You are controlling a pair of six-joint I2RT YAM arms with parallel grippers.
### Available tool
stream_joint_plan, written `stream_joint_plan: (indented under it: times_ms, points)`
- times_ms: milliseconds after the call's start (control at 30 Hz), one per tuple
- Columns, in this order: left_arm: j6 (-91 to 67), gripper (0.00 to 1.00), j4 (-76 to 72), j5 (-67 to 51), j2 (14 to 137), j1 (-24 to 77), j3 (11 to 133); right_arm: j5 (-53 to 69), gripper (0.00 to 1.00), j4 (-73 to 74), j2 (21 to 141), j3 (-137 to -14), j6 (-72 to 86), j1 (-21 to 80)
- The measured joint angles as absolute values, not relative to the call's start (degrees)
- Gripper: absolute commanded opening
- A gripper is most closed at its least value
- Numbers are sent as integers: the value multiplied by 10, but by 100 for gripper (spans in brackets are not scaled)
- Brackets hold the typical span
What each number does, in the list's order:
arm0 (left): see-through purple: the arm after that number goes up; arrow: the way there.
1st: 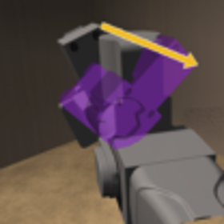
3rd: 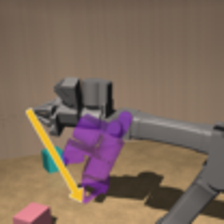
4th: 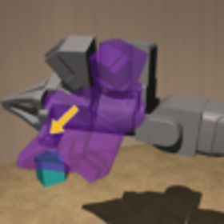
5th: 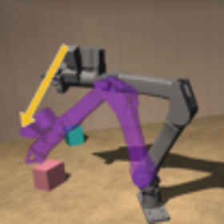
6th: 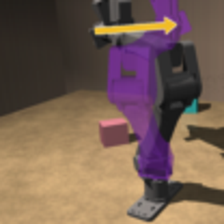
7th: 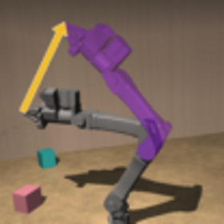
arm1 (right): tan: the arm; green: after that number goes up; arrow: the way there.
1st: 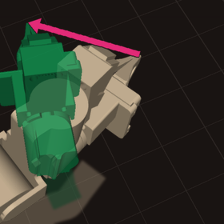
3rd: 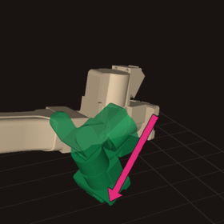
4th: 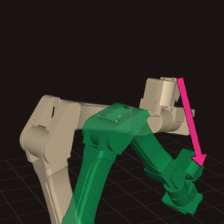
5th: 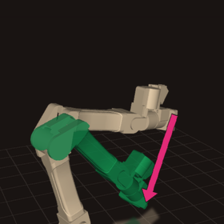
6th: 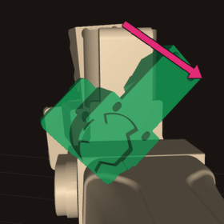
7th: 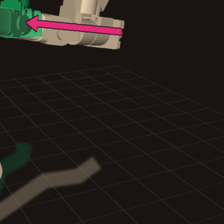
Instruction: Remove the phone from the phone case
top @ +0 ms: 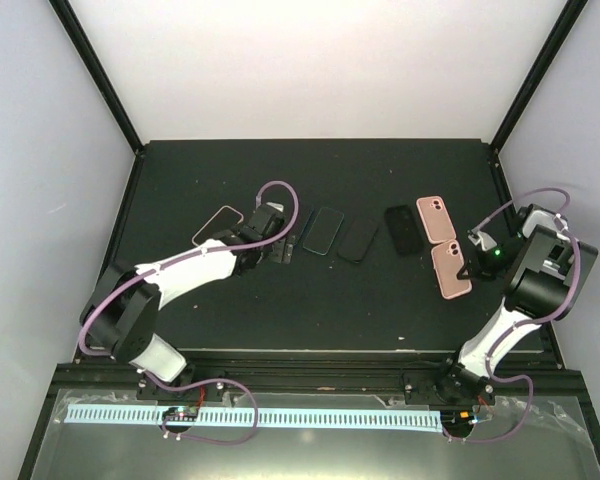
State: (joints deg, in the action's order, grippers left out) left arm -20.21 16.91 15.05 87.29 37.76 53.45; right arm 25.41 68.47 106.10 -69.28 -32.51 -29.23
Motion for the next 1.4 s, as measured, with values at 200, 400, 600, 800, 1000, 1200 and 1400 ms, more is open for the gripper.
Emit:
stream_joint_plan:
  times_ms: [200, 400, 600, 800, 1000, 1200, 1400]
  points:
    - [-204, 99, 223, 240, 914, 346, 590, 251, 41, 677, 1075, -700, -327, -301]
    - [-209, 99, 239, 236, 927, 250, 643, 231, 53, 657, 1052, -709, -340, -312]
    - [-216, 99, 246, 179, 980, 136, 705, 217, 58, 651, 1008, -709, -361, -316]
    - [-206, 99, 273, 106, 1085, 76, 791, 255, 57, 681, 946, -708, -409, -315]
    - [-180, 99, 303, 42, 1145, 52, 809, 346, 59, 726, 842, -715, -447, -292]
    - [-170, 99, 317, -11, 1171, 24, 809, 465, 59, 718, 775, -701, -442, -221]
    - [-148, 99, 323, -36, 1185, 13, 830, 548, 59, 663, 764, -642, -395, -170]
